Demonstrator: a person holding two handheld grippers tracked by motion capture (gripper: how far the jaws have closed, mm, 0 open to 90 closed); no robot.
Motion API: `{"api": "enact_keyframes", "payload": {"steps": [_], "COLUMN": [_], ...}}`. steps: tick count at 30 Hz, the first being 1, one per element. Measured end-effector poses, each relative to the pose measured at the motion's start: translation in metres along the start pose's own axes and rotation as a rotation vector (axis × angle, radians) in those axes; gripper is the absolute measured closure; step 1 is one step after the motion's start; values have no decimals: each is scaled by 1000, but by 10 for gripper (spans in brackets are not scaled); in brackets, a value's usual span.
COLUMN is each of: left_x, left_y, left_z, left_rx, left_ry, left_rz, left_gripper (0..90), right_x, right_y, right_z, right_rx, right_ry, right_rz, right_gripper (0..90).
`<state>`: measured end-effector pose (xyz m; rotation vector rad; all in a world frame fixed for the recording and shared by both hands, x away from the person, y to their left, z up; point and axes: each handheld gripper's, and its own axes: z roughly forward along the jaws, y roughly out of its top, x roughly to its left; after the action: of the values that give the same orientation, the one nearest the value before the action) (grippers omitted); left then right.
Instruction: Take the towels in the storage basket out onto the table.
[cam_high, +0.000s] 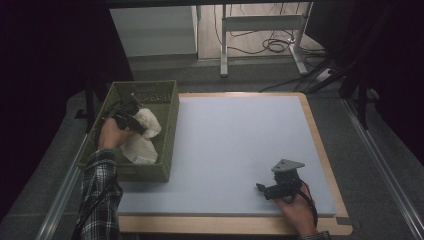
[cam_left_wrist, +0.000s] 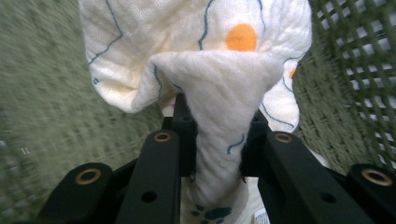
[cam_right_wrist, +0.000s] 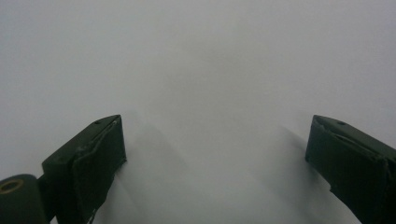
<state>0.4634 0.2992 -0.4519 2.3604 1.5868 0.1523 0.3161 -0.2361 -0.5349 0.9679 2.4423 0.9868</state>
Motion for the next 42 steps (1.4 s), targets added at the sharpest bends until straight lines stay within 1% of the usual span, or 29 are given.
{"api": "enact_keyframes", "payload": {"steps": [1, 3, 4, 6, 7, 8, 10, 11, 12, 13, 16, 17, 19, 20, 22, 23, 24, 30, 34, 35, 36, 42], "left_x": [0, 1, 1, 1, 1, 0, 0, -1, -1, -3, -5, -6, -8, -9, -12, -12, -15, -28, -35, -35, -38, -47], "left_y": [-1, -3, -4, -6, -6, -7, -8, -9, -9, -10, -10, -10, -9, -9, -8, -8, -6, -2, 2, 2, 3, 7], "left_z": [-6, -17, -21, -30, -30, -38, -45, -48, -48, -56, -67, -71, -77, -81, -87, -87, -92, -111, -123, -123, -128, -143], "left_rx": [-12, -42, -54, -64, -64, -80, -88, -93, -93, -97, -113, -117, -123, -131, -135, -135, -140, -148, -149, -149, -151, -155], "left_ry": [2, -7, -1, 2, 2, 5, -11, -11, -11, -3, 1, 0, 3, 2, -3, -3, -1, 4, 0, 0, 6, -9], "left_rz": [0, -7, -11, -10, -10, -11, -16, -17, -17, -13, 2, -3, 10, 7, 14, 14, 21, 63, 76, 76, 80, 97], "left_gripper": [746, 746, 746, 746, 746, 746, 745, 745, 745, 744, 744, 744, 744, 743, 744, 744, 744, 743, 743, 743, 743, 742], "right_x": [0, 0, 0, 0, 0, 0, 0, 0, 0, 0, 0, 0, 0, 0, 0, 0, 0, 0, 0, 0, 0, 0], "right_y": [0, 0, 0, 0, 0, 0, 0, 0, 0, 0, 0, 0, 0, 0, 0, 0, 0, 0, 0, 0, 0, 0], "right_z": [0, 0, 0, 0, 0, 0, 0, 0, 0, 0, 0, 0, 0, 0, 0, 0, 0, 0, 0, 0, 0, 0], "right_rx": [0, 0, 0, 0, 0, 0, 0, 0, 0, 0, 0, 0, 0, 0, 0, 0, 0, 0, 0, 0, 0, 0], "right_ry": [0, 0, -1, -1, -1, -1, -1, -1, -1, -1, -2, -2, -2, -2, -2, -2, -2, -2, -2, -2, -2, -2], "right_rz": [0, 0, 0, 0, 0, 0, 0, 0, 0, 1, 1, 1, 1, 1, 1, 1, 2, 2, 2, 2, 2, 3], "right_gripper": [51, 51, 51, 51, 51, 51, 51, 51, 51, 51, 51, 51, 51, 51, 51, 51, 51, 51, 51, 51, 51, 51]}}
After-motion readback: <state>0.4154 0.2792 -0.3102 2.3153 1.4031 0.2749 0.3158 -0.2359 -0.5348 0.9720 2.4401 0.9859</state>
